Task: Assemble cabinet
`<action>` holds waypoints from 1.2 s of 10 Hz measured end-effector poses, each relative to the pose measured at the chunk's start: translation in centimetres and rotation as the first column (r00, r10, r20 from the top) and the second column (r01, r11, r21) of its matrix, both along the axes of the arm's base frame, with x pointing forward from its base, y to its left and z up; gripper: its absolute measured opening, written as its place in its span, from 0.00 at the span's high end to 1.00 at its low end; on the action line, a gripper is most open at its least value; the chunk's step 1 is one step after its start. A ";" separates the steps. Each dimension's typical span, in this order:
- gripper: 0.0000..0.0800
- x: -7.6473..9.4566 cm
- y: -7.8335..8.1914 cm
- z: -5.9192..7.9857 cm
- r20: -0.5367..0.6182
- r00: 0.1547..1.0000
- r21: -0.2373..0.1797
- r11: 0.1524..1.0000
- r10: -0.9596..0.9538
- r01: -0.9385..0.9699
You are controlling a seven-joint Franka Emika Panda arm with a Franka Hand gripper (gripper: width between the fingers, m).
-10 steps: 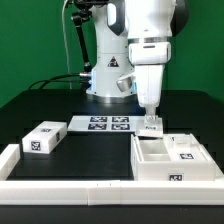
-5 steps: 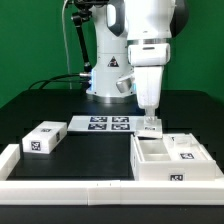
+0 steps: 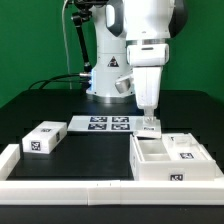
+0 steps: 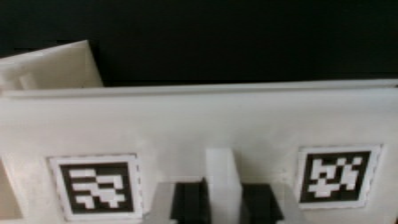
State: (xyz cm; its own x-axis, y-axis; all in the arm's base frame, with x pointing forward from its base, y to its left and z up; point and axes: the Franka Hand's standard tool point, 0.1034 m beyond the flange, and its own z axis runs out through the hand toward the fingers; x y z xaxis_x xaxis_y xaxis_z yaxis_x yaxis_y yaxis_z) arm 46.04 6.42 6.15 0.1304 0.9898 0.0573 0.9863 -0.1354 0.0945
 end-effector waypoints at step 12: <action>0.91 -0.3 -0.1 -0.3 0.003 1.000 0.004 1.000 -0.003 0.003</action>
Offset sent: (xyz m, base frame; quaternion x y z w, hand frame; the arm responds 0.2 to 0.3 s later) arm -0.0125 -0.0064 0.0011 0.0090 -0.0050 -0.0299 0.9995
